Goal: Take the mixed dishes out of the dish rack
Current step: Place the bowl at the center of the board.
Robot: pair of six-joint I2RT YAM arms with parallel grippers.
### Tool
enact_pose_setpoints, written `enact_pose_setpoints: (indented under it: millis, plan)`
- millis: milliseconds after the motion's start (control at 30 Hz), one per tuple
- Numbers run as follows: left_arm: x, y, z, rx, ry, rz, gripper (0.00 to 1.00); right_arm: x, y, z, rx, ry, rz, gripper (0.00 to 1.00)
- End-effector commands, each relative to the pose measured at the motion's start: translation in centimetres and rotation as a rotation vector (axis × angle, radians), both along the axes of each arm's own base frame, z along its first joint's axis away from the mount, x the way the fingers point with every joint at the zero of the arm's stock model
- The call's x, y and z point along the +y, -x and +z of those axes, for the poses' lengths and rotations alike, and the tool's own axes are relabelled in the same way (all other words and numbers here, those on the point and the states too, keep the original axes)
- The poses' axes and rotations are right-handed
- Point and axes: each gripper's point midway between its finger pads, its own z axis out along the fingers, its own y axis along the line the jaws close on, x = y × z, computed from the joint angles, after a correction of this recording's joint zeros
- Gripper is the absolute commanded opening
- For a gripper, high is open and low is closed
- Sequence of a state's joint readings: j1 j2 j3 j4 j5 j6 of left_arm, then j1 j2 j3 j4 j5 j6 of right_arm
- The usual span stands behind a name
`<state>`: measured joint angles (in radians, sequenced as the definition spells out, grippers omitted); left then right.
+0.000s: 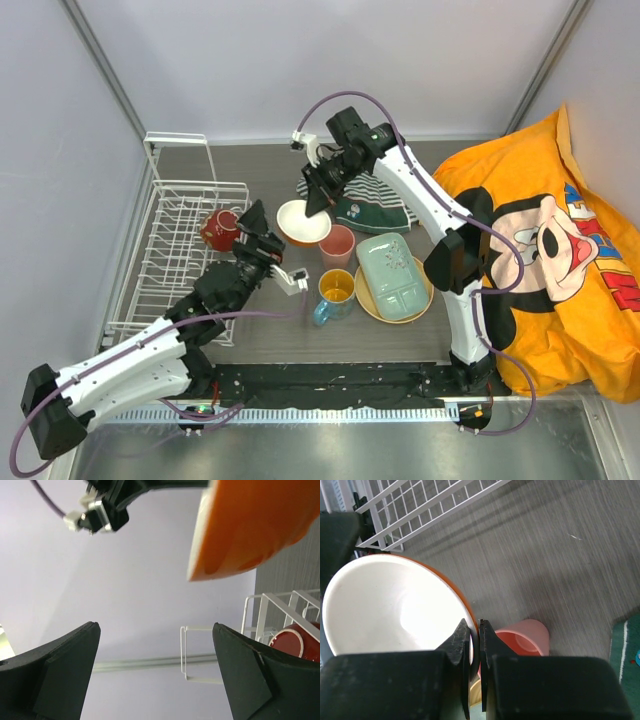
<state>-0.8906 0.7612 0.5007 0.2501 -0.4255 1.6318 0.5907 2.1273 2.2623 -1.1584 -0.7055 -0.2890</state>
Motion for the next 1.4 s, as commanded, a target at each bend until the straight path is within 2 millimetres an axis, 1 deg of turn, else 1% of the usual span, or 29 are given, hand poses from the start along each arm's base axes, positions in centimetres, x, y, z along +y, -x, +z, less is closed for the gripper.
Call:
enact_pose_setpoints:
  millis: [0, 33, 67, 100, 133, 167, 200, 233, 267, 300, 333, 400, 433, 467, 500, 533, 567, 600, 633, 667, 700, 733, 767, 833, 1000, 1100, 1233, 1267, 1367]
  plan:
    - [2.9, -0.6, 3.0, 0.041, 0.151, 0.122, 1.00, -0.1, -1.5, 1.8, -0.084, -0.015, -0.053, 0.01]
    - [3.5, -0.8, 3.6, 0.058, 0.207, 0.145, 1.00, -0.1, -1.7, 1.8, -0.085, -0.011, -0.063, 0.01]
    - [4.0, -0.9, 3.0, 0.094, 0.198, 0.164, 1.00, -0.2, -2.1, 1.7, -0.095, -0.007, -0.074, 0.01]
    - [4.5, -1.0, 3.1, 0.112, 0.219, 0.183, 1.00, -0.1, -2.1, 1.6, -0.098, -0.004, -0.077, 0.01]
    - [5.3, -1.2, 3.8, 0.121, 0.274, 0.208, 1.00, -0.1, -2.3, 1.7, -0.099, -0.005, -0.085, 0.01]
    - [5.7, -1.1, 3.2, 0.151, 0.272, 0.226, 1.00, 0.0, -2.5, 1.5, -0.099, -0.003, -0.090, 0.01]
    - [6.1, -1.1, 3.3, 0.164, 0.287, 0.237, 1.00, 0.0, -2.8, 1.4, -0.103, 0.003, -0.099, 0.01]
    - [6.7, -1.1, 3.8, 0.176, 0.342, 0.258, 1.00, 0.1, -3.1, 1.7, -0.107, -0.002, -0.105, 0.01]
    - [7.0, -1.1, 4.1, 0.185, 0.370, 0.268, 0.99, 0.3, -3.2, 1.4, -0.106, 0.003, -0.108, 0.01]
    - [7.5, -1.0, 3.5, 0.221, 0.367, 0.289, 1.00, 0.4, -3.5, 1.6, -0.118, 0.001, -0.112, 0.01]
    - [8.2, -1.0, 4.4, 0.223, 0.410, 0.311, 1.00, 0.5, -3.6, 1.6, -0.121, 0.003, -0.116, 0.01]
    - [8.8, -1.1, 3.7, 0.289, 0.471, 0.355, 1.00, 1.1, -3.6, 1.1, -0.120, 0.010, -0.115, 0.01]
    - [9.7, -1.2, 4.8, 0.288, 0.517, 0.380, 1.00, 1.2, -3.7, 0.7, -0.127, 0.024, -0.120, 0.01]
    - [9.9, -1.3, 4.8, 0.316, 0.583, 0.397, 1.00, 1.4, -3.7, 0.4, -0.130, 0.029, -0.120, 0.01]
    - [10.0, -1.6, 4.7, 0.338, 0.600, 0.415, 1.00, 1.9, -3.4, -0.1, -0.129, 0.039, -0.110, 0.01]
    - [10.9, -1.6, 5.2, 0.352, 0.620, 0.449, 1.00, 2.1, -3.5, -0.3, -0.136, 0.050, -0.115, 0.01]
    - [11.0, -1.7, 5.4, 0.365, 0.648, 0.457, 1.00, 2.2, -3.5, -0.7, -0.140, 0.056, -0.116, 0.01]
    - [11.0, -2.0, 4.9, 0.395, 0.681, 0.478, 1.00, 2.6, -3.4, -1.0, -0.141, 0.062, -0.113, 0.01]
    - [11.5, -1.9, 5.6, 0.401, 0.705, 0.497, 1.00, 2.6, -3.5, -1.6, -0.148, 0.085, -0.122, 0.01]
    - [11.6, -1.9, 5.7, 0.410, 0.725, 0.508, 1.00, 2.7, -3.8, -1.8, -0.164, 0.092, -0.128, 0.01]
    - [11.7, -1.9, 5.7, 0.423, 0.761, 0.519, 1.00, 2.8, -3.8, -2.2, -0.176, 0.105, -0.127, 0.01]
    - [11.7, -2.0, 6.3, 0.425, 0.780, 0.524, 1.00, 3.0, -3.5, -2.9, -0.178, 0.124, -0.123, 0.01]
    - [11.7, -2.0, 5.9, 0.447, 0.777, 0.542, 1.00, 3.1, -3.7, -3.3, -0.196, 0.140, -0.131, 0.01]
    - [11.8, -2.2, 6.1, 0.464, 0.824, 0.561, 1.00, 3.4, -3.3, -4.2, -0.195, 0.160, -0.121, 0.01]
    - [12.2, -2.2, 5.8, 0.498, 0.864, 0.592, 1.00, 3.4, -3.6, -6.2, -0.217, 0.206, -0.125, 0.01]
    - [12.1, -2.3, 5.3, 0.527, 0.885, 0.602, 1.00, 3.1, -3.5, -8.3, -0.212, 0.241, -0.125, 0.01]
    - [12.2, -2.8, 5.0, 0.568, 0.930, 0.630, 1.00, 3.3, -3.7, -9.9, -0.234, 0.268, -0.126, 0.01]
    - [11.9, -2.9, 4.8, 0.591, 0.960, 0.624, 1.00, 3.4, -3.8, -10.1, -0.242, 0.268, -0.125, 0.01]
    - [12.0, -3.2, 4.7, 0.611, 0.993, 0.626, 1.00, 3.6, -4.1, -10.9, -0.245, 0.277, -0.125, 0.01]
